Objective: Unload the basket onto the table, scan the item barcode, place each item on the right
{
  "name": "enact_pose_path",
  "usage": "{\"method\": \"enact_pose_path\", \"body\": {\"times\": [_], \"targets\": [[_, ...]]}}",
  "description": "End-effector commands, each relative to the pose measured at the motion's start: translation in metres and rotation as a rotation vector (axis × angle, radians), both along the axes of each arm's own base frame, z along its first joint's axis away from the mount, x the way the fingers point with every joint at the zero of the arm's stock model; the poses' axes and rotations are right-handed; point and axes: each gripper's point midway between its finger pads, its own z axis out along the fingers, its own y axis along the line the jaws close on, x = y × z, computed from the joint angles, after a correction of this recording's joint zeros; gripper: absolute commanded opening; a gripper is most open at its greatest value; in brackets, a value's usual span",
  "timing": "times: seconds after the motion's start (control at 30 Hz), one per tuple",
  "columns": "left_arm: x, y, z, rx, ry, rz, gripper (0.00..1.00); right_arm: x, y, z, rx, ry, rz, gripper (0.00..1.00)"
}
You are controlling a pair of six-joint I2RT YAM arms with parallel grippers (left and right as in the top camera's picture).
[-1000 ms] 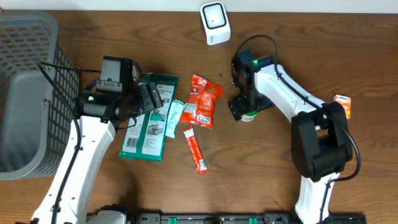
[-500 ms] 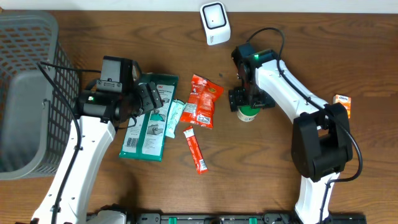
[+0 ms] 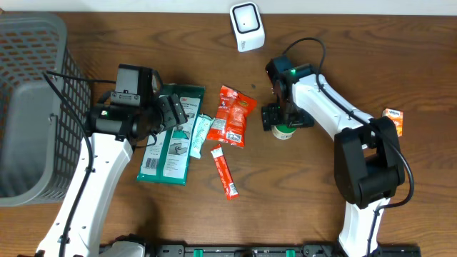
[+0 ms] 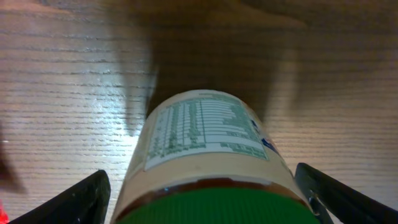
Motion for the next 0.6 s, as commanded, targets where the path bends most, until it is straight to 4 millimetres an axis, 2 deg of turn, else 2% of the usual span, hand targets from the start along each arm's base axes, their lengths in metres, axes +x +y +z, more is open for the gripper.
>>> {"method": "enact_pose_path", "body": {"times": [0.0, 0.37, 0.57], "targets": [[0.003, 0.002, 0.007, 0.008, -0.023, 0.002, 0.87, -0.003, 0.003, -0.003, 0.008, 0.009, 0.021, 0.89], [0.003, 0.002, 0.007, 0.008, -0.023, 0.002, 0.87, -0.004, 0.002, -0.015, 0.012, 0.001, 0.042, 0.84], [0.003, 0.002, 0.007, 0.008, -0.023, 0.002, 0.87, -0.004, 0.003, -0.014, 0.013, -0.001, 0.052, 0.75]]}}
